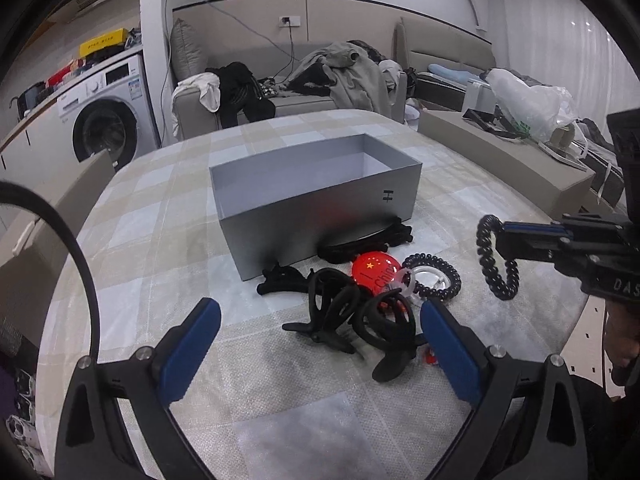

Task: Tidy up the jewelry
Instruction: 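Grasp the black hair clip with the left gripper while right carries bracelet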

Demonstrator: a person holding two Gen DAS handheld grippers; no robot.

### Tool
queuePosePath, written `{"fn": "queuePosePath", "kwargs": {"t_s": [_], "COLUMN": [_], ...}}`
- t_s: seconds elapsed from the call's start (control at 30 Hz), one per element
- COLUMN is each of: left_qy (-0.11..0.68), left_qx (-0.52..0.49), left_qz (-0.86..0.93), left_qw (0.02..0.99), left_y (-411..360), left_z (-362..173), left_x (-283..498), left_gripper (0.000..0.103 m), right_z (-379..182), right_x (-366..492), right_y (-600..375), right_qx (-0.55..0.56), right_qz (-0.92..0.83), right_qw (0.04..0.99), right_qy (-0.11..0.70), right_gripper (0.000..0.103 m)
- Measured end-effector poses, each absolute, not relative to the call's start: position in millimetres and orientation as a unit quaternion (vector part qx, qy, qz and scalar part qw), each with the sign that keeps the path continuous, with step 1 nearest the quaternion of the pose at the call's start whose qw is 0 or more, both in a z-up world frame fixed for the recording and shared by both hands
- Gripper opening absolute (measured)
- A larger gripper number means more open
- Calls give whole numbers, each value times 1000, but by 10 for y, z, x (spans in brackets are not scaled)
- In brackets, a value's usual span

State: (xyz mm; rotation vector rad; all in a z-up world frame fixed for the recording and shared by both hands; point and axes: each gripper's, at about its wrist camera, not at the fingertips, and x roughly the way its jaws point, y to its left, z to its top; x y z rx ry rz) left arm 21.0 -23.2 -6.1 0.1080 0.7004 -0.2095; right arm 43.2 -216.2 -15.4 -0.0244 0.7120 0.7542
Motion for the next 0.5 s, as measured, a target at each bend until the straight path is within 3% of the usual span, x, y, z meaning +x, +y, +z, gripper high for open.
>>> {"fn": "queuePosePath", "kwargs": {"t_s": [0.07, 0.2, 0.3, 0.5], "left_qy": [339, 343, 346, 355], "left_qx": [50, 30, 22, 32], "left_qz": [-99, -90, -92, -119], "left_qw": [934, 935, 934, 927], "left_y": [-208, -106, -61, -89], "left_z": [-47, -55, -59, -76], "left_x": [222, 341, 406, 441], "left_gripper": [93, 73, 63, 58], "right_z": [-143, -120, -126, -154], "right_x": [454, 472, 501, 561], "right_y": [-2190, -2245, -2277, -2282], "right_qx": [-5, 10, 16, 19], "right_qz": [357, 352, 348, 347], "right_qw": [870, 874, 875, 872], "right_qy": [339, 336, 337, 343], "right_gripper": [9, 9, 9, 9]}}
